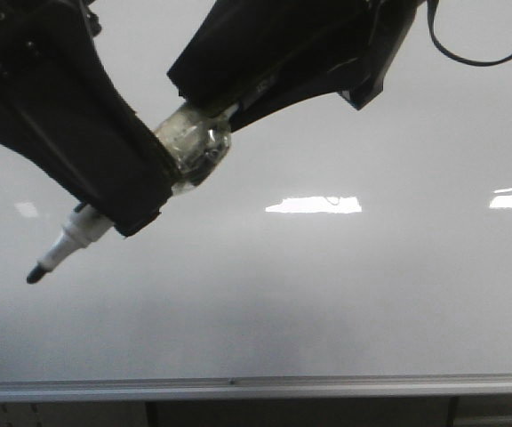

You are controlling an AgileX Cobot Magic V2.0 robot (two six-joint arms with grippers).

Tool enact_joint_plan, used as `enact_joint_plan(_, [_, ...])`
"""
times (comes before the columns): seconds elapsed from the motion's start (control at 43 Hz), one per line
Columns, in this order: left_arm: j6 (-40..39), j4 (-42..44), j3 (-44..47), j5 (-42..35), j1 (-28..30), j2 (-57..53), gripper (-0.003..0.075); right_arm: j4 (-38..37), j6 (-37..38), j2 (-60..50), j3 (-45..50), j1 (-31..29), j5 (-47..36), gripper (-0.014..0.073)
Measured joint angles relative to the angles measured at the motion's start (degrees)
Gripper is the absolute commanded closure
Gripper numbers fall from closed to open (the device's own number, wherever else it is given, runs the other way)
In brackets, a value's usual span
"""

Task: Write number 0 on whiteboard

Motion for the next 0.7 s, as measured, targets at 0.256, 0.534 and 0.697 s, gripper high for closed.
enact_joint_plan(0.256, [0.0,-0.1,0.0,-0.2,0.0,0.0,0.0095,-4.1,0.0,0.0,0.0,0.1,0.2,0.0661])
enact_joint_plan(0.534, [0.0,-0.1,0.0,-0.2,0.0,0.0,0.0259,-19.4,8.4,-0.7,0.0,0.1,0.5,0.0661])
enact_joint_plan(0.697, [0.0,-0.1,0.0,-0.2,0.0,0.0,0.0467,-33.7,19.0,-3.9,0.0,0.1,0.8,0.0661])
